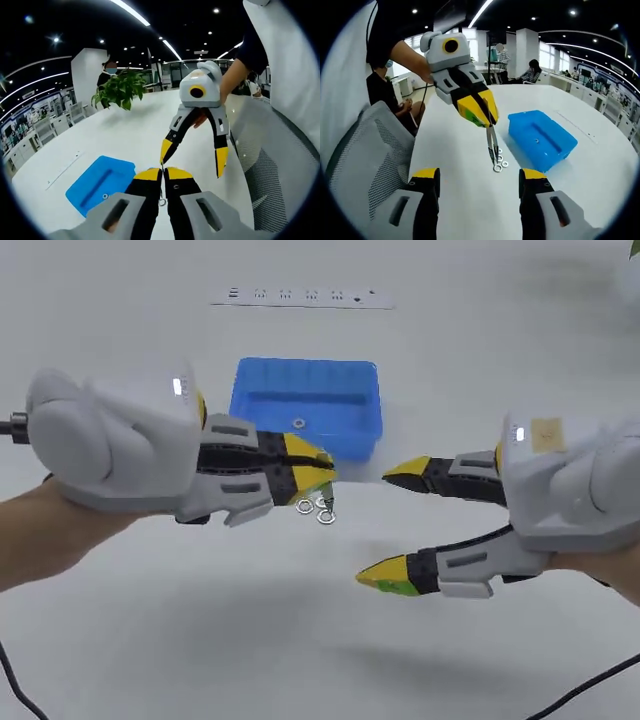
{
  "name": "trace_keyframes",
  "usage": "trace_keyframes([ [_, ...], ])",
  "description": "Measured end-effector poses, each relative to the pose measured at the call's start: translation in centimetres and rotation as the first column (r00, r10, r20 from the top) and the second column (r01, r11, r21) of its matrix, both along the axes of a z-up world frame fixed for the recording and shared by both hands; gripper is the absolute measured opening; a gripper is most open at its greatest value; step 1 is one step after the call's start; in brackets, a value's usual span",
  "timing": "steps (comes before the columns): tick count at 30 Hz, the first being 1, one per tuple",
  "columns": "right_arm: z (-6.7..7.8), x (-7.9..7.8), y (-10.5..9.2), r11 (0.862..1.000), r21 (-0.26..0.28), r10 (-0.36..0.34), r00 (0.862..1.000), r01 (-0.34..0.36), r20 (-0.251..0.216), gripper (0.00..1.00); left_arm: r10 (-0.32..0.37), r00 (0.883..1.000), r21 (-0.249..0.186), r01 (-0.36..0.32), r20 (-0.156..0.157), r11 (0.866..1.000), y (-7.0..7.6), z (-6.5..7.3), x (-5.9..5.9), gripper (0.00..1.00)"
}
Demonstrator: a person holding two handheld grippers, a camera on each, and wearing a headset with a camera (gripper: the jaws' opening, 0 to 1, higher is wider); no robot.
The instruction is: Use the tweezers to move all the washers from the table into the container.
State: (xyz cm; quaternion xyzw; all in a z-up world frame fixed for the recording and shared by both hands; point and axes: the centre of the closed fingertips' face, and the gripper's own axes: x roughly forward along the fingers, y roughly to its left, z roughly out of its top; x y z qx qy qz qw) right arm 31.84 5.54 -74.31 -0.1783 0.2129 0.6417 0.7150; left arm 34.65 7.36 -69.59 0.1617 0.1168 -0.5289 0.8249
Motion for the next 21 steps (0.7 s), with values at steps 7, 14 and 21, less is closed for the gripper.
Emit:
trace_keyframes([
  [7,-1.0,-1.1,-0.2,1.000,-0.005,-0.002,0.999,0.002,-0.034,0.74,0.001,1.000,0.015,-0.001,-0.008,1.000,-0.3,-0.9,0.0,0.06],
  [14,-1.6,-1.7,-0.3,1.000,-0.002,-0.017,0.997,0.017,-0.070,0.79,0.010,1.000,0.025,-0.010,-0.009,1.000,0.2,-1.1,0.2,0.06],
  [21,-1.9,-2.1,0.0,1.000,-0.003,-0.024,0.996,0.023,-0.087,0.84,-0.009,1.000,0.063,0.008,0.010,0.998,0.1,-1.5,-0.1,0.06],
])
